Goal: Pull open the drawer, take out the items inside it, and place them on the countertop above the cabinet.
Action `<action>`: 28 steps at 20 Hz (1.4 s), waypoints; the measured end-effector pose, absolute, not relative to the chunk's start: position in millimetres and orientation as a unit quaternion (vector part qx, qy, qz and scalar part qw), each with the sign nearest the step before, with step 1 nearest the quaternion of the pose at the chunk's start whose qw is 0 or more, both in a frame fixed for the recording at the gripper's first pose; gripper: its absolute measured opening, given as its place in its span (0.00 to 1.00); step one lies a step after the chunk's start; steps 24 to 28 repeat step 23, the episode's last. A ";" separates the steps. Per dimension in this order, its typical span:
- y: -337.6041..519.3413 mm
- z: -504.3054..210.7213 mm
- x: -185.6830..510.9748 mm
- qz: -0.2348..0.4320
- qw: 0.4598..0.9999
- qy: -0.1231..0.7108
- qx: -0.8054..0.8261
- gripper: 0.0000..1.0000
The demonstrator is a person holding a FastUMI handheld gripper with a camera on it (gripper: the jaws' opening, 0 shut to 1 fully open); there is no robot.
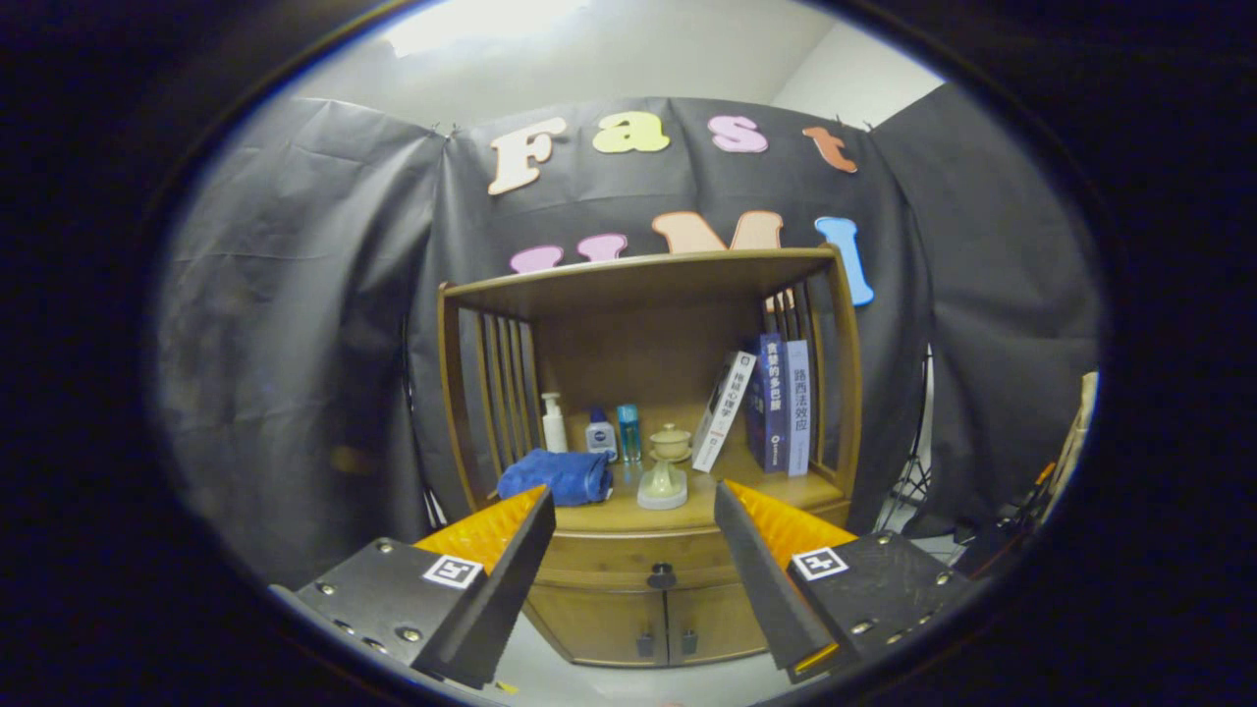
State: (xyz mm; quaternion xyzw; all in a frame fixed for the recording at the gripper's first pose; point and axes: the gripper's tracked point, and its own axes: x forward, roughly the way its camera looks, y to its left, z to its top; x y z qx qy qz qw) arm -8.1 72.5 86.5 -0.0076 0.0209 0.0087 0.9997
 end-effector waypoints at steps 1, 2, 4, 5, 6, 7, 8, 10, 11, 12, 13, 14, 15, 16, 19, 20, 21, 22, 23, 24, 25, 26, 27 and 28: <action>73.4 84.4 -11.6 0.016 1.000 0.020 -0.016 0.99; 71.8 79.6 -15.1 0.019 0.999 0.017 -0.026 0.99; 58.6 70.7 -16.4 0.005 1.000 0.015 -0.022 0.99; 60.2 65.4 -17.6 0.013 1.000 0.017 -0.020 0.99; 61.1 63.1 -17.1 0.019 0.999 0.016 -0.028 0.99; 55.9 61.7 -15.9 0.014 0.999 0.017 -0.042 0.99; 51.3 59.3 -16.6 0.010 0.999 0.019 -0.049 0.99; 39.7 62.3 -15.7 -0.001 0.999 0.016 -0.051 0.99; 38.7 62.6 -17.7 0.003 0.999 0.016 -0.046 0.99; 37.9 65.1 -18.6 0.009 0.999 0.016 -0.034 0.99; 37.8 69.7 -20.3 0.015 1.000 0.013 -0.019 0.99; 35.6 75.1 -22.1 0.019 1.000 0.008 -0.013 0.99; 33.4 81.0 -24.4 0.023 1.000 0.001 -0.009 0.99; 31.1 85.1 -25.0 0.023 1.000 -0.001 -0.013 0.99; 25.2 80.2 -22.9 0.015 0.999 0.016 -0.038 0.99; 29.7 74.2 -20.0 0.020 0.999 0.031 -0.037 0.99; 35.2 66.5 -16.3 0.027 0.998 0.046 -0.036 0.99; 40.6 63.8 -12.8 0.038 0.997 0.054 -0.031 0.99; 50.4 66.0 -8.7 0.055 0.997 0.052 -0.027 0.99; 50.4 66.0 -8.7 0.055 0.997 0.052 -0.027 0.99; 50.4 66.0 -8.7 0.055 0.997 0.052 -0.027 0.99; 50.4 66.0 -8.7 0.055 0.997 0.052 -0.027 0.99; 50.4 66.0 -8.7 0.055 0.997 0.052 -0.027 0.99; 50.4 66.0 -8.7 0.055 0.997 0.052 -0.027 0.99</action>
